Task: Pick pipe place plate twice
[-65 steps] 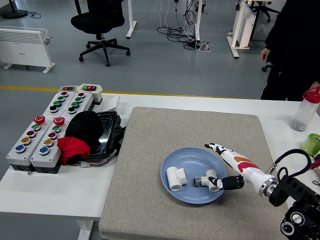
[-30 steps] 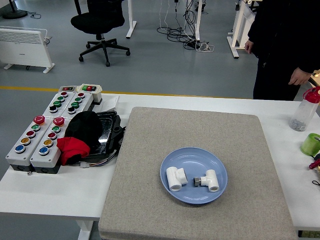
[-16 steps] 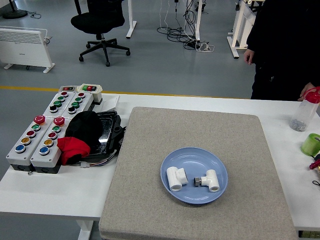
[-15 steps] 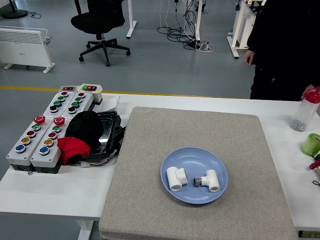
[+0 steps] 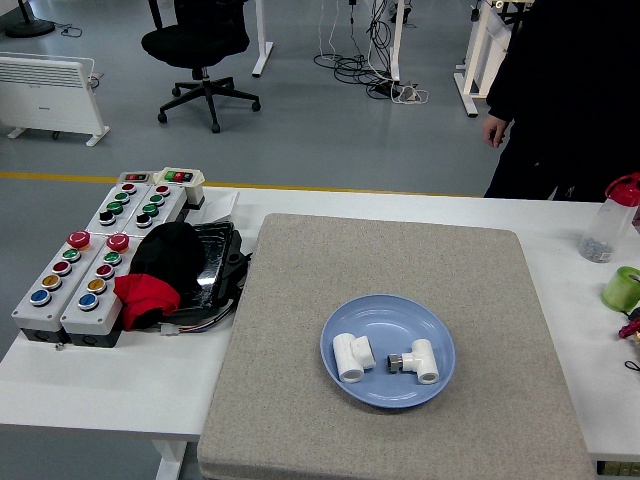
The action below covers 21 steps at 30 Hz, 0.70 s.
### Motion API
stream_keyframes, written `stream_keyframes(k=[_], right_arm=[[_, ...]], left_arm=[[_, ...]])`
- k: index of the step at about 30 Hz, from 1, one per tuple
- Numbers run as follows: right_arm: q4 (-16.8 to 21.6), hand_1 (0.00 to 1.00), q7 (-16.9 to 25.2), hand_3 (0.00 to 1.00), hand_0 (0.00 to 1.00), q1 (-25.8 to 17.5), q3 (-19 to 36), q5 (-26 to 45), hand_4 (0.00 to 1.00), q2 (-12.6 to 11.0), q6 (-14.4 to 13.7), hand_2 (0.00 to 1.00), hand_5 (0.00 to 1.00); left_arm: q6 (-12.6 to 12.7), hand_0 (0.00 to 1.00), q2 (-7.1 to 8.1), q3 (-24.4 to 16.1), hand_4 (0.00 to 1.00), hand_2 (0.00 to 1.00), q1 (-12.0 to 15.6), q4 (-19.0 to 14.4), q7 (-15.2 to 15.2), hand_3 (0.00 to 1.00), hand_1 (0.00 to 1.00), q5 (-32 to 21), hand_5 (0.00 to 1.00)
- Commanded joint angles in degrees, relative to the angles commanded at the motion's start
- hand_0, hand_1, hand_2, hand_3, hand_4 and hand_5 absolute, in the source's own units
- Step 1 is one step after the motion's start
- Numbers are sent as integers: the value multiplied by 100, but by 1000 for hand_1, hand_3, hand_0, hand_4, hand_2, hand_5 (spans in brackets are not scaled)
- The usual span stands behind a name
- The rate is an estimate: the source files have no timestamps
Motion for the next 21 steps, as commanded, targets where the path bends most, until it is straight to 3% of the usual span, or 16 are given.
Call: stream_keyframes(k=[11, 21], right_arm=[[-1, 802, -2, 846, 854, -11, 15, 210, 576, 5, 138, 878, 541], [7, 788, -99, 806, 842, -64, 53, 521, 575, -4, 631, 839, 561]], left_arm=[[-4, 721, -4, 12, 396, 702, 2, 0, -8, 648, 741, -7, 998], [-8, 722, -11, -10, 395, 702, 42, 0, -2, 647, 741, 41, 998]])
